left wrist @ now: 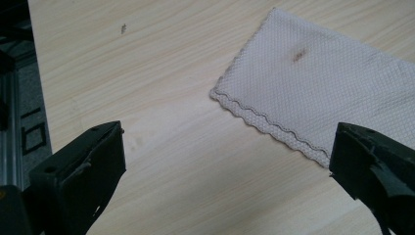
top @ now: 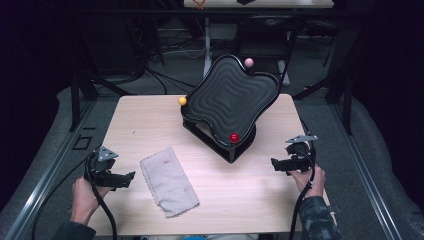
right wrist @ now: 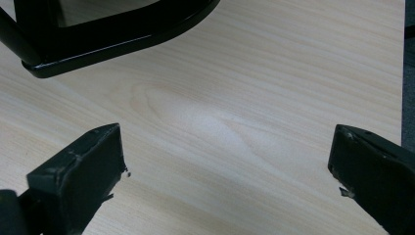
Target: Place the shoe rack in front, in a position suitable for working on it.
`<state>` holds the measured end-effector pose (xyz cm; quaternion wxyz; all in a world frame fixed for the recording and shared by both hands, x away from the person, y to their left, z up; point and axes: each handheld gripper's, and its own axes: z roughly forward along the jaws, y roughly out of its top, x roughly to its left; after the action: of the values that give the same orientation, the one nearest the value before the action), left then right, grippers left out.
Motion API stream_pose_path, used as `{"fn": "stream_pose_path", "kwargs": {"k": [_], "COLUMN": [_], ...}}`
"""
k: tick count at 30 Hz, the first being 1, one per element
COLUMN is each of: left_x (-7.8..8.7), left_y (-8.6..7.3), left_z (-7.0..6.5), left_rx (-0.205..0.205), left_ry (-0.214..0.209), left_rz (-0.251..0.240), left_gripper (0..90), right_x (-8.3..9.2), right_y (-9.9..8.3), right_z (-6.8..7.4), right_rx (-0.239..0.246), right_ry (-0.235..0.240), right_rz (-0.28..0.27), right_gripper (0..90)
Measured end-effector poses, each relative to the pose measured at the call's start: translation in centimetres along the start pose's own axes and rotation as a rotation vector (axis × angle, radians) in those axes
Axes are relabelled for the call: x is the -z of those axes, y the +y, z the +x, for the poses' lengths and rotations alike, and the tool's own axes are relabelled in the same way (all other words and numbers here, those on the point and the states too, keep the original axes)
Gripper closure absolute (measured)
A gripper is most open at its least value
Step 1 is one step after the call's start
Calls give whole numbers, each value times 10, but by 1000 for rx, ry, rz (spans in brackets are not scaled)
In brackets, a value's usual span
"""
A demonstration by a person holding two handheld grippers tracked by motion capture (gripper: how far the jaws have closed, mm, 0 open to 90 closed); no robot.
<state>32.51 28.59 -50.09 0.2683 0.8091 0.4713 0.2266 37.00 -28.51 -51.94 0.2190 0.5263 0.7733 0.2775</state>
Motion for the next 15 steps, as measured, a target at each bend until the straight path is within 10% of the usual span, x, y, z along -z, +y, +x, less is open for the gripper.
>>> {"fn": "stream_pose_path", "kwargs": {"k": [15], "left_x": [-14], "left_y": [17], "left_z": [-23], "left_rx": [-80], "left_ry": [-59], "left_rz": [13], "left_gripper": [0], "right_x": [-3], "right_y": [6], "right_z": [10], "right_rx": [39], "right_ry": [33], "right_rz": [12], "right_gripper": [0]}}
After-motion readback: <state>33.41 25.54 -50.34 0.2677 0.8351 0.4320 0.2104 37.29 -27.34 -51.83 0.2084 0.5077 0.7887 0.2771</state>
